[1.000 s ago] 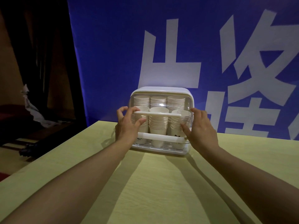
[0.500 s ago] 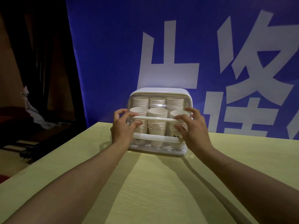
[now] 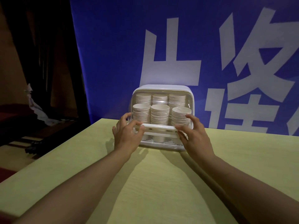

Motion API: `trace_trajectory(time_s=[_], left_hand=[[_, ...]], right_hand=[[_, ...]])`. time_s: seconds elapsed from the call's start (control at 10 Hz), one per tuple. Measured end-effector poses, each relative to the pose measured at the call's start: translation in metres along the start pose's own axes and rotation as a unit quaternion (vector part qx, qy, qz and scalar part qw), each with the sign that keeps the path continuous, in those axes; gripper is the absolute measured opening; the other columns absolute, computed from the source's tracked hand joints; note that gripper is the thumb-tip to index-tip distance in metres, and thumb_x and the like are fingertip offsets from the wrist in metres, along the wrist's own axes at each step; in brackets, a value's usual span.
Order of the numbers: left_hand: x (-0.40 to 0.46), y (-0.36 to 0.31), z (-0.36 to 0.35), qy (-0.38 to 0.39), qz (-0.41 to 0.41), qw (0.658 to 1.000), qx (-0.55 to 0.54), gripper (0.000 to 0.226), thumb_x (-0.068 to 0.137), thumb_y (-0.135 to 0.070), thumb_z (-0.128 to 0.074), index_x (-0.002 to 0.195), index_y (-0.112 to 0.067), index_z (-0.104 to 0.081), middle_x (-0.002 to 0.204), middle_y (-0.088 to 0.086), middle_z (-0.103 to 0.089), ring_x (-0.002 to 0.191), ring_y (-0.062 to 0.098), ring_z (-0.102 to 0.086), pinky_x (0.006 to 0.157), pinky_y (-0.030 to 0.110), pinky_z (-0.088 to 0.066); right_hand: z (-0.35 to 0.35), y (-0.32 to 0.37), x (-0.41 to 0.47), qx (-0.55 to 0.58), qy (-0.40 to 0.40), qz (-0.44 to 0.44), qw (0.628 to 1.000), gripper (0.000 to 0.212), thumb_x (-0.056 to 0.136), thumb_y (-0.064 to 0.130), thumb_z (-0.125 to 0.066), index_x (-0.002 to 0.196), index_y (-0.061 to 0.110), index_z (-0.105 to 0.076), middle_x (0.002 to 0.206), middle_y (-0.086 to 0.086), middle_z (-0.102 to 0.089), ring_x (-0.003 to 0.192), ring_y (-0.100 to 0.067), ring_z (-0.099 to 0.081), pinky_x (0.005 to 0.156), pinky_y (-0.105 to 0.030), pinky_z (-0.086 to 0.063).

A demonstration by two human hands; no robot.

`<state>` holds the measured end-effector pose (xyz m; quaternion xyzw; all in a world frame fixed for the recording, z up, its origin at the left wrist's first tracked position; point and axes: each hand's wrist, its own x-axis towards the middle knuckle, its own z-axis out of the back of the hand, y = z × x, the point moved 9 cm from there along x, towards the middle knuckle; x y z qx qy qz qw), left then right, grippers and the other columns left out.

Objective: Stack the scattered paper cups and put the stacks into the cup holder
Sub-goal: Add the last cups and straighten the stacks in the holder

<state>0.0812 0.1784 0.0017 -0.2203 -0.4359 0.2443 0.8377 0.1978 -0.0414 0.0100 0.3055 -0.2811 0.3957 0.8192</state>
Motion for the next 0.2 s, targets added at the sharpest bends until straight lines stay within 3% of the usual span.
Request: trace_trajectory(time_s=[0.1, 0.2], left_hand=[[-0.004, -0.009, 0.0, 0.063, 0.034, 0.992, 0.105, 0.026, 0.098, -0.038, -0.054, 0.123, -0.039, -0.06, 0.161, -0.008, -0.026, 0.152, 0.023, -0.013, 0.12, 0.057, -0.012], [-0.027, -0.028, -0.006, 0.138, 0.06, 0.961, 0.232, 0.057, 0.097, -0.039, -0.048, 0.151, -0.038, -0.032, 0.167, -0.007, -0.011, 0.154, 0.028, 0.0, 0.12, 0.057, -0.01]], right_hand=[[0.005, 0.007, -0.004, -0.073, 0.079, 0.012, 0.994, 0.051, 0.095, 0.03, -0.063, 0.144, 0.035, -0.047, 0.164, -0.001, -0.016, 0.137, -0.027, -0.042, 0.107, -0.041, -0.043], [0.003, 0.014, -0.027, -0.099, 0.218, 0.021, 0.971, 0.059, 0.097, 0.031, -0.06, 0.15, 0.038, -0.035, 0.165, 0.003, -0.01, 0.141, -0.024, -0.037, 0.107, -0.04, -0.043]])
